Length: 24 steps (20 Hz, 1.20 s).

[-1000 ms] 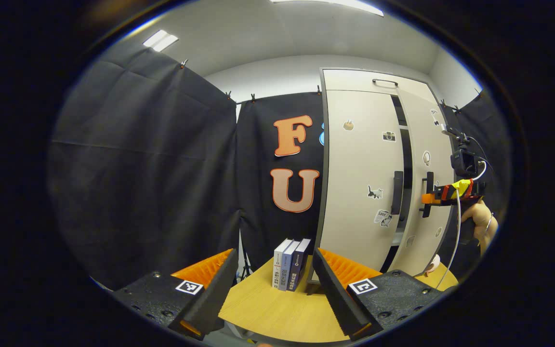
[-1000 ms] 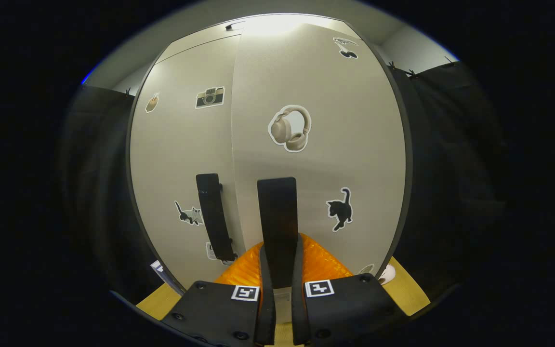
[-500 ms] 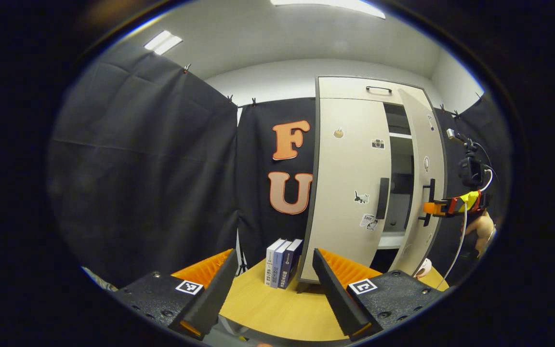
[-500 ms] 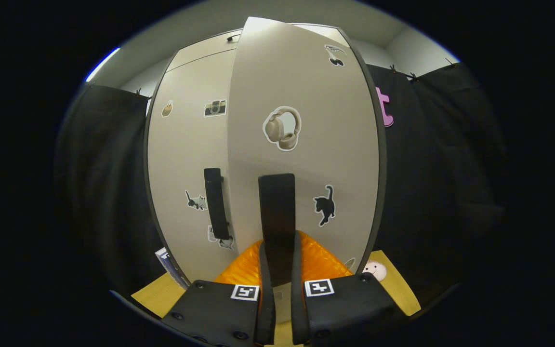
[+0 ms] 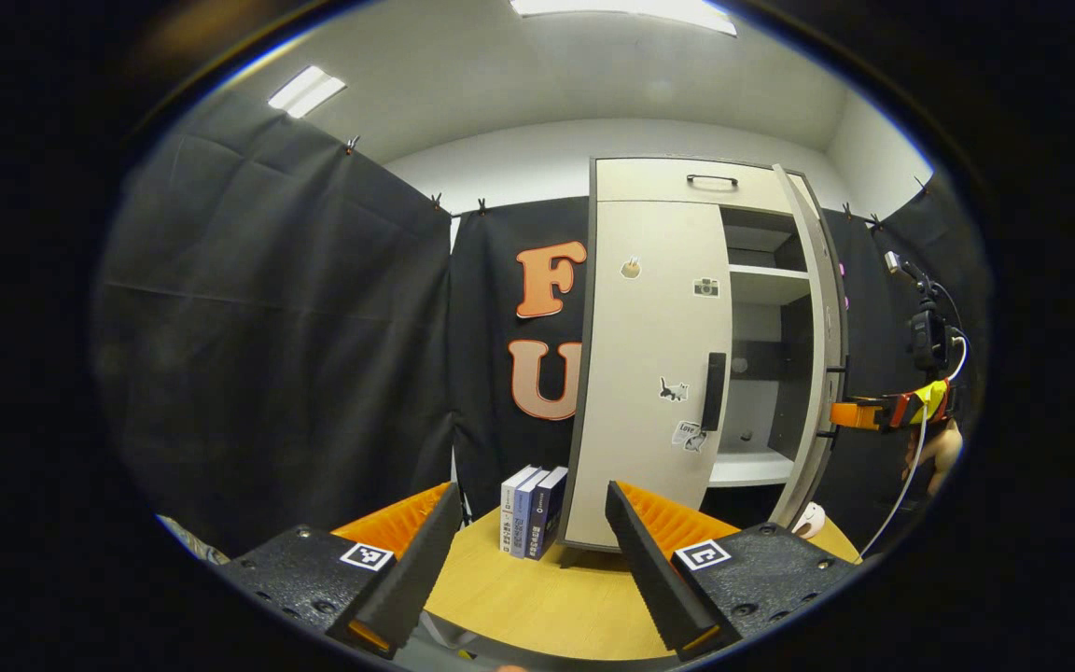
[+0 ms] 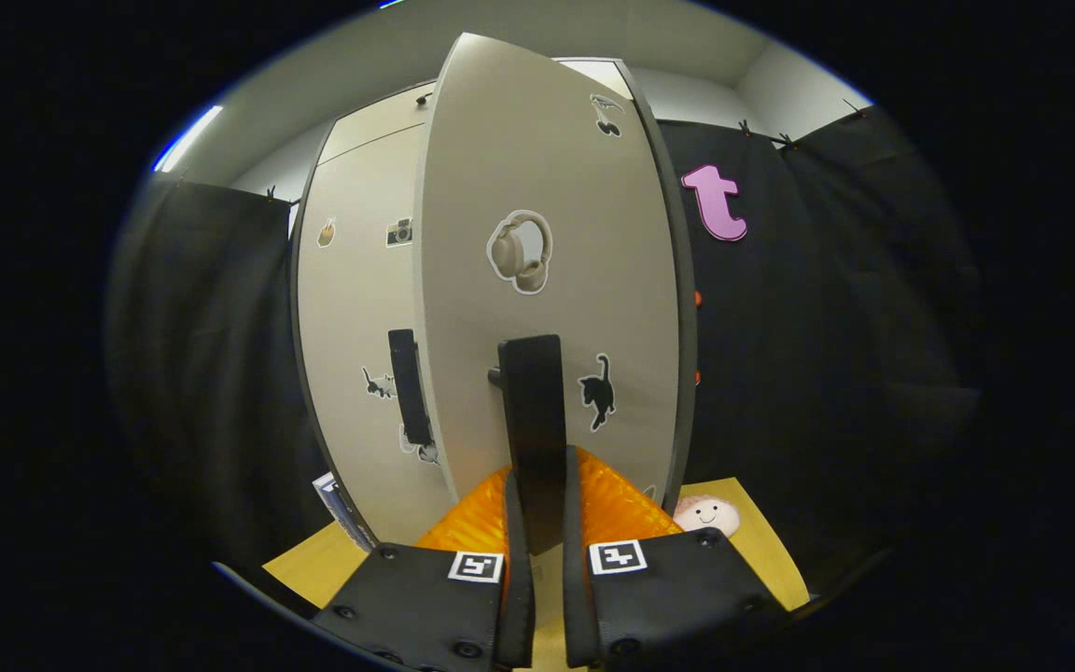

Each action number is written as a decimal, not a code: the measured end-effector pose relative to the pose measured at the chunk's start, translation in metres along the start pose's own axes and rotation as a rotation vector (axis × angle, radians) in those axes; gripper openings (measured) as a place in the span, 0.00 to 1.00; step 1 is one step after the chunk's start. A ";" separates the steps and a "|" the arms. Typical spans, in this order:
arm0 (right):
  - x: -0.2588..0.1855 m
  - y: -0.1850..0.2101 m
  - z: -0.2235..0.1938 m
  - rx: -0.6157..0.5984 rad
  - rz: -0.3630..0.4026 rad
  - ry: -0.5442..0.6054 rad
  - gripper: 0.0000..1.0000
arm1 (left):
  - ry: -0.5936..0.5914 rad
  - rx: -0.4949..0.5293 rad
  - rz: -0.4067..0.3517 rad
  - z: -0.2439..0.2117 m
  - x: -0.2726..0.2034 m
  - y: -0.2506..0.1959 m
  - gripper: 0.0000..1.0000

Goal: Open the right door of the double-door shoe cabinet with the right hand, and open the left door with the left hand.

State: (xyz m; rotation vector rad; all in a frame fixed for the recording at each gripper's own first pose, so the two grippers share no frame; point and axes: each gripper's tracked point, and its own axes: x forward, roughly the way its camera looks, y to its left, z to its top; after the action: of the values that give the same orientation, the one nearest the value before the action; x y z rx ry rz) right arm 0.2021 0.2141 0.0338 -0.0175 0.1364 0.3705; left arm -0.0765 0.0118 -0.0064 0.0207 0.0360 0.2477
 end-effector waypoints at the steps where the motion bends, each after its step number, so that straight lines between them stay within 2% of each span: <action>1: 0.000 -0.004 0.000 -0.002 -0.008 -0.011 0.21 | -0.002 0.001 -0.005 0.001 0.000 -0.004 0.94; 2: -0.005 -0.006 0.001 0.017 -0.016 -0.013 0.11 | -0.005 0.002 -0.011 0.002 0.000 -0.007 0.94; 3: -0.005 -0.006 0.002 0.026 -0.024 -0.017 0.11 | -0.006 0.003 -0.016 0.003 -0.001 -0.011 0.94; 6: -0.008 -0.013 0.001 0.007 -0.033 -0.001 0.10 | -0.002 0.002 -0.039 0.003 0.003 -0.024 0.94; 10: -0.012 -0.015 0.001 0.032 -0.026 0.002 0.10 | -0.001 -0.013 -0.059 0.006 0.010 -0.035 0.92; 16: -0.017 -0.023 0.002 0.063 -0.013 0.011 0.10 | 0.015 -0.024 -0.097 0.014 0.038 -0.057 0.94; 18: -0.017 -0.026 0.002 0.062 -0.019 0.008 0.10 | 0.012 -0.020 -0.117 0.019 0.049 -0.068 0.92; 19: -0.018 -0.028 0.002 0.060 -0.022 0.007 0.10 | 0.009 -0.020 -0.126 0.022 0.053 -0.074 0.94; 22: -0.015 -0.033 -0.008 0.063 -0.030 0.011 0.09 | 0.021 -0.021 -0.159 0.024 0.067 -0.092 0.92; 24: -0.022 -0.040 0.001 0.056 -0.049 0.008 0.07 | 0.034 -0.022 -0.176 0.023 0.072 -0.102 0.94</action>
State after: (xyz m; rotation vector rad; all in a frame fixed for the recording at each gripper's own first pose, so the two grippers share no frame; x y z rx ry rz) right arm 0.1963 0.1691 0.0373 0.0325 0.1536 0.3181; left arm 0.0189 -0.0698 0.0113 -0.0083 0.0682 0.0725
